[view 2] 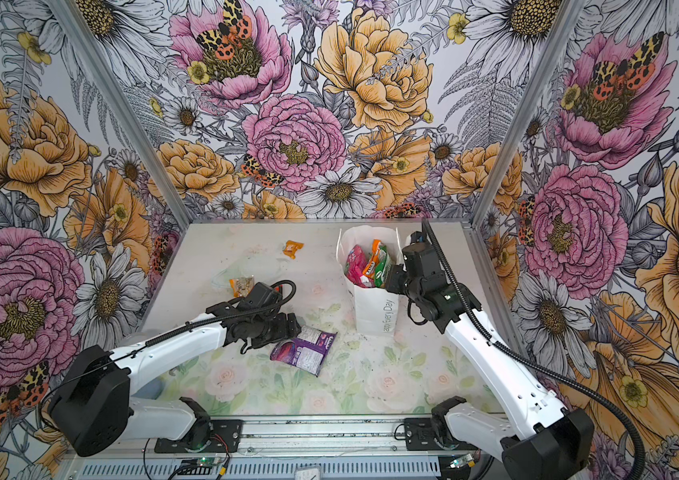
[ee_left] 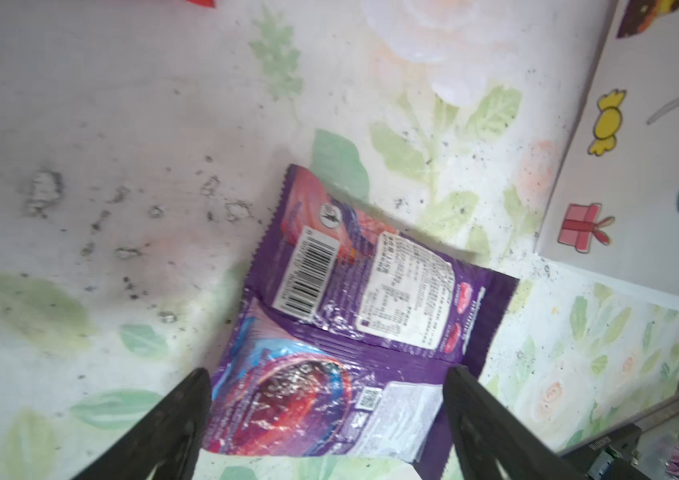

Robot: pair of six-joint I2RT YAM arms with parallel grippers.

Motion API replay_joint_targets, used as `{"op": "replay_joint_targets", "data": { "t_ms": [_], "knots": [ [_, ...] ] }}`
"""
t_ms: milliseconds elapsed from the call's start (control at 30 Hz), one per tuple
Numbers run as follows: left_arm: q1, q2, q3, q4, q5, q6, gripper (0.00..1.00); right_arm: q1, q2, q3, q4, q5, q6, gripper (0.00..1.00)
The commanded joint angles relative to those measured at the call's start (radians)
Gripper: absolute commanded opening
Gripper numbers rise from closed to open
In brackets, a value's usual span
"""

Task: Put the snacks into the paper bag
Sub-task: 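Lower the left gripper and grasp the purple packet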

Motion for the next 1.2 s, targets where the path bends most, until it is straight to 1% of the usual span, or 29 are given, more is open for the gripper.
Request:
{"op": "replay_joint_targets", "data": {
  "t_ms": [0,167,400,500,733,833,933,1000,1100,1167],
  "knots": [
    [0.023,0.020,-0.003,-0.011,-0.049,0.073,0.88,-0.002,-0.032,-0.009,0.039,-0.014,0.008,0.00],
    [-0.041,0.093,0.026,-0.012,-0.059,0.112,0.79,-0.004,-0.040,-0.019,0.039,-0.018,0.014,0.00],
    [-0.082,0.214,0.036,-0.003,-0.060,0.101,0.69,-0.003,-0.025,-0.020,0.039,-0.027,0.012,0.00],
    [-0.085,0.247,0.042,-0.004,-0.056,0.092,0.60,-0.004,-0.022,-0.017,0.039,-0.022,0.013,0.00],
    [-0.087,0.193,0.029,0.005,-0.085,0.076,0.42,-0.004,-0.021,-0.026,0.039,-0.023,0.020,0.00],
    [-0.085,0.162,0.022,0.010,-0.099,0.066,0.31,-0.004,-0.022,-0.025,0.039,-0.024,0.019,0.00],
    [-0.107,0.157,0.036,0.006,-0.096,0.068,0.23,-0.004,-0.021,-0.024,0.039,-0.028,0.021,0.00],
    [-0.121,0.151,0.045,0.007,-0.098,0.066,0.14,-0.003,-0.017,-0.023,0.039,-0.032,0.022,0.00],
    [-0.119,0.125,0.047,0.008,-0.111,0.052,0.04,-0.004,-0.020,-0.024,0.039,-0.030,0.022,0.00],
    [-0.117,0.092,0.050,0.008,-0.118,0.049,0.01,-0.004,-0.022,-0.023,0.039,-0.029,0.021,0.00]
  ]
}}
